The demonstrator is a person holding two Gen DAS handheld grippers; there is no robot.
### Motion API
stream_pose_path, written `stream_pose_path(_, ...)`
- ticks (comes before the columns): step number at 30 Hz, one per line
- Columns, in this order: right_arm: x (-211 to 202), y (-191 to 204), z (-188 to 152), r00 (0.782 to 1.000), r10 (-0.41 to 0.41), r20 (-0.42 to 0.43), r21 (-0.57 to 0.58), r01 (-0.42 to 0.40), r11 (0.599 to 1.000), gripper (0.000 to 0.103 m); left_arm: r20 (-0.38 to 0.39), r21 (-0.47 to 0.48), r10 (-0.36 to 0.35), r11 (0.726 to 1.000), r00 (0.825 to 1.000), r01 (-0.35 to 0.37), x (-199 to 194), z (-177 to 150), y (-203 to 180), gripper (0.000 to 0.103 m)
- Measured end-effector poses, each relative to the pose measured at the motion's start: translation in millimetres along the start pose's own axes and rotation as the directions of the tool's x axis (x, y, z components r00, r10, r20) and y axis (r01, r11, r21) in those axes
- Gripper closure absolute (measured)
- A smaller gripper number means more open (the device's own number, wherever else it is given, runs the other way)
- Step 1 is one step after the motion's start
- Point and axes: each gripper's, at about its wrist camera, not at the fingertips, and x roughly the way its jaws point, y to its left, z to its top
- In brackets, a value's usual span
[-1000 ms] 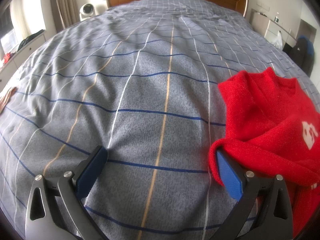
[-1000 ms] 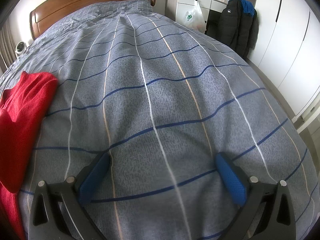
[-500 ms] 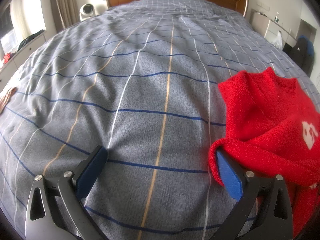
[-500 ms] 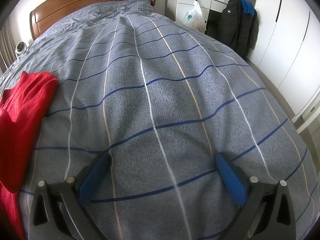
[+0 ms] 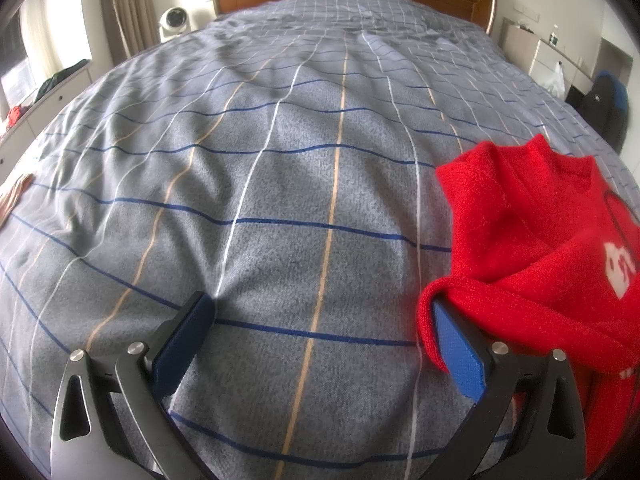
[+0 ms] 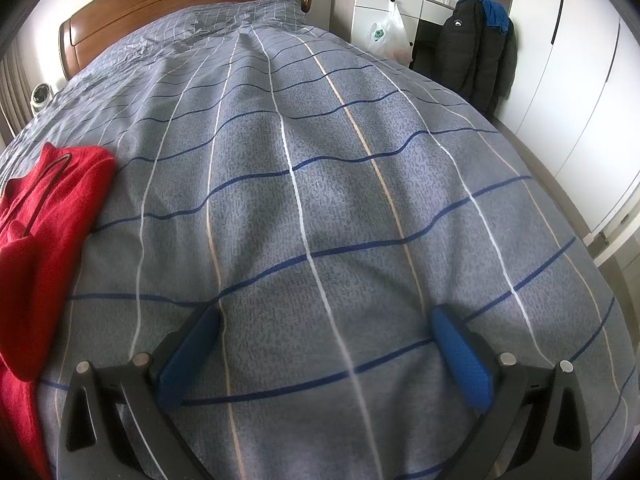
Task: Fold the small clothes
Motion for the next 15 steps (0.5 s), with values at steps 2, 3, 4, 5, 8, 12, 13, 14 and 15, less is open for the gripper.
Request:
stream_pose_path(2,-0.2,0.2,0.2,1.0,-0.001,0.0,-0.001,0.001,1.0,0.0,0.0,0.0,0.001,1.0,1.0,-0.001,0.0,-0.1,0.0,0.0)
stream_pose_path(3,-0.3,0.0,0.1,1.0,-0.001,0.0,-0.001,0.001,1.0,0.0,0.0,0.0,0.0,1.0,1.0,0.0,-0.1,-0.1,0.2,0.0)
stream_pose_path(4,-0.1,0.8,0.3,1.0,-0.001,0.0,0.0,0.001,1.0,0.0,0.0,0.001,0.0,1.0,1.0,0.0,-0.1,0.1,0.1,0.0)
stream_pose_path(5,-0.1,0.4,0.1,1.0,-0.001,0.0,-0.001,0.001,1.0,0.0,0.0,0.001,0.0,1.0,1.0,0.0,0.0,0.1,0.3,0.0)
stream_pose_path(8,0.0,1.1,0.3,1.0,0.0,0.0,0.0,0.0,1.0,0.0,0.0,0.001,0.0,1.0,1.0,0.0,-0.1,-0.1,-0.3,0.0)
stream_pose_path(12,0.0,0.9,0.2,1.0,-0.001,0.0,0.0,0.001,1.0,0.0,0.0,0.001,0.0,1.0,1.0,0.0,-0.1,-0.1,0.5,0.0)
stream_pose_path(13,0.0,1.2,0.3,1.0,-0.001,0.0,-0.001,0.001,1.0,0.0,0.0,0.001,0.0,1.0,1.0,0.0,-0.1,-0.1,0.4,0.0)
stream_pose_path(14,0.0,0.8,0.2,1.0,-0.001,0.0,-0.001,0.001,1.0,0.0,-0.001,0.001,0.0,1.0,1.0,0.0,-0.1,-0.1,0.5,0.0)
stream_pose_path(15,0.0,0.8,0.3,1.0,-0.001,0.0,-0.001,0.001,1.0,0.0,0.0,0.001,0.0,1.0,1.0,0.0,-0.1,-0.1,0.6,0.0)
